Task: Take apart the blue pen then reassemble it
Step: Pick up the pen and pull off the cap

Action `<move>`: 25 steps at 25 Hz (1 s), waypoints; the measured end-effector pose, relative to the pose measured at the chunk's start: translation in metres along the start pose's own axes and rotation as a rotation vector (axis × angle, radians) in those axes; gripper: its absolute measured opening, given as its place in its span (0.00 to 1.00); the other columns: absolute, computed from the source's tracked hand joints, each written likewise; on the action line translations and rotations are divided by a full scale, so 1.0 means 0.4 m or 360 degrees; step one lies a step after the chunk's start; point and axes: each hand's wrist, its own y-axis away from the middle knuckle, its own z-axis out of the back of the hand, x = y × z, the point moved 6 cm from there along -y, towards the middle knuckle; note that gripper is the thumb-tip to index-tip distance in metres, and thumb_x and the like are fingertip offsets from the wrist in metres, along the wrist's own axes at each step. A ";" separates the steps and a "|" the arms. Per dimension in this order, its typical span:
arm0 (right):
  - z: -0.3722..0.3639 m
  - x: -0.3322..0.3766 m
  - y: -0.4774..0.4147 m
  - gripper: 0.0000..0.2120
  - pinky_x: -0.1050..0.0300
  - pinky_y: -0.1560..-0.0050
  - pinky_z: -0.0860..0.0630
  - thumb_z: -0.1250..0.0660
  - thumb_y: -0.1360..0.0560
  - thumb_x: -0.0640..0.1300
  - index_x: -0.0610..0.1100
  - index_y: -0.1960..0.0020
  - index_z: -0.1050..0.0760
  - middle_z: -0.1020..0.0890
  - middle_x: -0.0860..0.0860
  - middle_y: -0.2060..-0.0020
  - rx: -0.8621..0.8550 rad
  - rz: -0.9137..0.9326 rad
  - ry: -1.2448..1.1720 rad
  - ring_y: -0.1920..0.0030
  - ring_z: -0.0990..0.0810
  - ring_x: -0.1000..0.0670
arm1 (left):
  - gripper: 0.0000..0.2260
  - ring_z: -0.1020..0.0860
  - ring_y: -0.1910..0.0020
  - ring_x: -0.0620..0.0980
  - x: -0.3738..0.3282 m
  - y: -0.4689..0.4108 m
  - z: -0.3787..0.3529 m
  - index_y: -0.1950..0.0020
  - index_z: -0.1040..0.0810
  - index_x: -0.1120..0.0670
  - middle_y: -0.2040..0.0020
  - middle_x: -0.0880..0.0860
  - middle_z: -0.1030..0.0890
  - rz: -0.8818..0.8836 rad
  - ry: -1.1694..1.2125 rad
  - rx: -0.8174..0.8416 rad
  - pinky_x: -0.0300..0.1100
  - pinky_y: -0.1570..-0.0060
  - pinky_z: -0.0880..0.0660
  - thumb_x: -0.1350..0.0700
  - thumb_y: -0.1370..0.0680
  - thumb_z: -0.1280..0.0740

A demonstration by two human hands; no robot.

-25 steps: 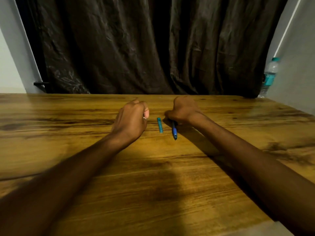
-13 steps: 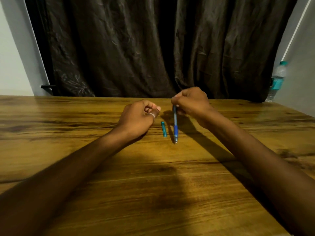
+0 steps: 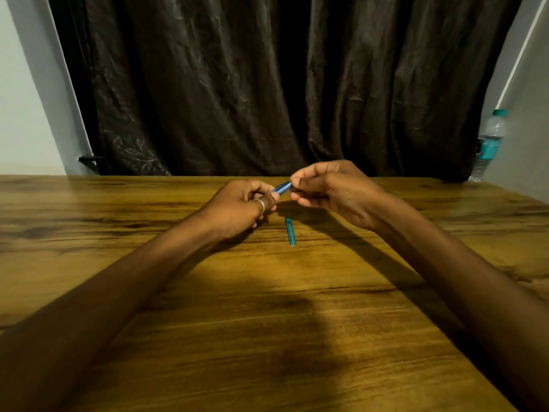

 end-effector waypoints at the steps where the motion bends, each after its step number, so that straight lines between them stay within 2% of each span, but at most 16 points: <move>1: 0.000 -0.003 0.000 0.04 0.59 0.55 0.17 0.30 0.25 0.33 0.39 0.52 0.18 0.14 0.43 0.60 0.0020 -0.0002 0.0056 0.58 0.15 0.50 | 0.06 0.25 0.67 0.41 -0.002 0.002 0.002 0.44 0.20 0.52 0.57 0.51 0.18 -0.0036 -0.0066 0.0006 0.34 0.66 0.27 0.55 0.19 0.35; 2: -0.002 -0.004 0.003 0.04 0.60 0.56 0.17 0.30 0.25 0.33 0.39 0.53 0.18 0.15 0.44 0.61 0.0039 -0.0002 0.0101 0.59 0.15 0.51 | 0.06 0.23 0.64 0.43 -0.002 0.002 0.004 0.43 0.20 0.52 0.56 0.53 0.17 -0.0067 -0.0090 0.0017 0.37 0.63 0.24 0.55 0.19 0.34; 4: -0.006 -0.003 0.007 0.04 0.62 0.58 0.18 0.31 0.25 0.33 0.38 0.53 0.18 0.15 0.44 0.63 0.0063 0.0010 0.0161 0.61 0.16 0.52 | 0.06 0.21 0.58 0.50 -0.005 0.002 0.004 0.44 0.19 0.52 0.53 0.58 0.15 -0.0117 -0.0100 0.0032 0.51 0.51 0.21 0.55 0.19 0.34; 6: -0.007 0.000 0.009 0.04 0.62 0.60 0.19 0.31 0.24 0.33 0.37 0.52 0.19 0.16 0.44 0.63 0.0058 0.0018 0.0202 0.62 0.16 0.53 | 0.05 0.21 0.56 0.52 -0.005 0.002 0.002 0.46 0.19 0.51 0.52 0.59 0.16 -0.0140 -0.0141 0.0041 0.58 0.44 0.22 0.55 0.19 0.34; 8: -0.004 0.004 0.011 0.04 0.63 0.60 0.19 0.32 0.24 0.32 0.36 0.51 0.19 0.17 0.44 0.62 0.0034 0.0017 0.0215 0.62 0.17 0.52 | 0.04 0.21 0.55 0.52 -0.005 0.000 -0.001 0.48 0.20 0.50 0.54 0.58 0.17 -0.0137 -0.0131 0.0042 0.58 0.44 0.22 0.56 0.19 0.34; 14: 0.002 0.004 0.010 0.06 0.64 0.62 0.19 0.33 0.23 0.32 0.31 0.48 0.20 0.18 0.43 0.63 -0.0029 0.0009 0.0217 0.63 0.18 0.52 | 0.06 0.25 0.59 0.49 -0.014 0.005 -0.005 0.45 0.20 0.55 0.57 0.55 0.19 -0.0143 -0.0210 0.0106 0.38 0.60 0.29 0.57 0.19 0.35; 16: 0.022 0.006 0.004 0.05 0.65 0.63 0.20 0.34 0.22 0.32 0.33 0.49 0.20 0.18 0.44 0.64 -0.0113 0.0028 0.0236 0.64 0.18 0.53 | 0.07 0.24 0.59 0.49 -0.002 0.007 0.006 0.43 0.20 0.56 0.57 0.55 0.19 -0.0112 -0.0258 0.0101 0.38 0.59 0.27 0.56 0.19 0.35; 17: 0.034 0.006 0.000 0.05 0.65 0.64 0.21 0.35 0.22 0.32 0.34 0.51 0.19 0.18 0.44 0.64 -0.0138 0.0031 0.0281 0.64 0.18 0.53 | 0.07 0.23 0.58 0.49 0.008 0.005 0.015 0.44 0.19 0.54 0.57 0.56 0.18 -0.0097 -0.0276 0.0084 0.42 0.56 0.25 0.56 0.19 0.34; 19: 0.050 0.004 -0.002 0.05 0.65 0.64 0.22 0.34 0.23 0.32 0.36 0.53 0.19 0.17 0.44 0.63 -0.0102 0.0011 0.0549 0.63 0.18 0.53 | 0.05 0.22 0.57 0.49 0.019 0.001 0.030 0.46 0.19 0.49 0.53 0.56 0.16 -0.0077 -0.0283 0.0045 0.48 0.51 0.23 0.54 0.20 0.34; 21: 0.051 -0.005 0.000 0.05 0.65 0.66 0.23 0.31 0.25 0.33 0.37 0.54 0.16 0.15 0.44 0.63 0.0013 -0.0003 0.0996 0.64 0.18 0.54 | 0.05 0.21 0.56 0.48 0.016 0.001 0.033 0.46 0.20 0.48 0.52 0.55 0.16 -0.0066 -0.0275 0.0018 0.48 0.50 0.24 0.53 0.19 0.34; 23: 0.040 -0.013 0.003 0.05 0.61 0.63 0.21 0.29 0.27 0.34 0.40 0.55 0.15 0.13 0.46 0.62 0.0143 0.0000 0.1376 0.63 0.17 0.54 | 0.07 0.21 0.54 0.49 0.009 0.005 0.028 0.43 0.20 0.49 0.50 0.55 0.16 -0.0043 -0.0270 0.0009 0.49 0.48 0.23 0.53 0.19 0.35; 25: 0.025 -0.019 0.006 0.06 0.55 0.56 0.20 0.29 0.28 0.35 0.43 0.56 0.15 0.13 0.48 0.63 0.0278 0.0003 0.1567 0.61 0.17 0.53 | 0.07 0.21 0.54 0.50 0.006 0.007 0.023 0.42 0.20 0.50 0.49 0.57 0.16 -0.0030 -0.0282 0.0006 0.51 0.45 0.22 0.53 0.19 0.35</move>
